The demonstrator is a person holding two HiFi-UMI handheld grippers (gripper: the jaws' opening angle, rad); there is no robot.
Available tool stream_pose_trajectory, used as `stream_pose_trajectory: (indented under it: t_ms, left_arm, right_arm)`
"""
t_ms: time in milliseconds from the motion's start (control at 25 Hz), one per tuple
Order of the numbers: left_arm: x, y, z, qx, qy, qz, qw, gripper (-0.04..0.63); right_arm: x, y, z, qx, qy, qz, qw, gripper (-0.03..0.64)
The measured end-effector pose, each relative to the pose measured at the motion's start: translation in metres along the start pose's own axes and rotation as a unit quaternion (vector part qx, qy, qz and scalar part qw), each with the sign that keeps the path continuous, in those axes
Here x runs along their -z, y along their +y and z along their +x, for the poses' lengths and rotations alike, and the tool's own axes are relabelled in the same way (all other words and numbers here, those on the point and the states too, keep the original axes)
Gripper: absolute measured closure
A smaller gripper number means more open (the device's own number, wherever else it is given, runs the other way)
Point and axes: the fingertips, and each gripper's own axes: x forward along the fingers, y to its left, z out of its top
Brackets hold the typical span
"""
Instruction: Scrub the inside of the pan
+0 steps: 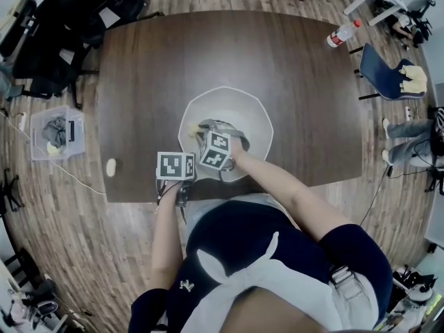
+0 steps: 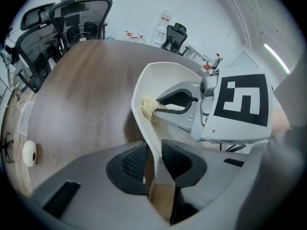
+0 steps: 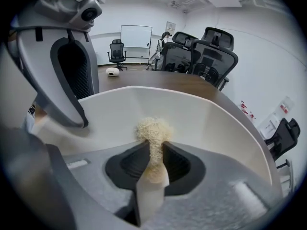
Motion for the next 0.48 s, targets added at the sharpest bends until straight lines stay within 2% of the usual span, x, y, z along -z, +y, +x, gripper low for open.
stream_pose_trajectory:
  t_ms: [480]
  left_arm:
    - [0.001, 0.000, 0.000, 0.000, 0.000, -0.002, 1.0000, 0.508]
  right_arm:
    - [0.022, -0.043, 0.003, 0.053, 0.033, 0.036, 0.997, 0.535]
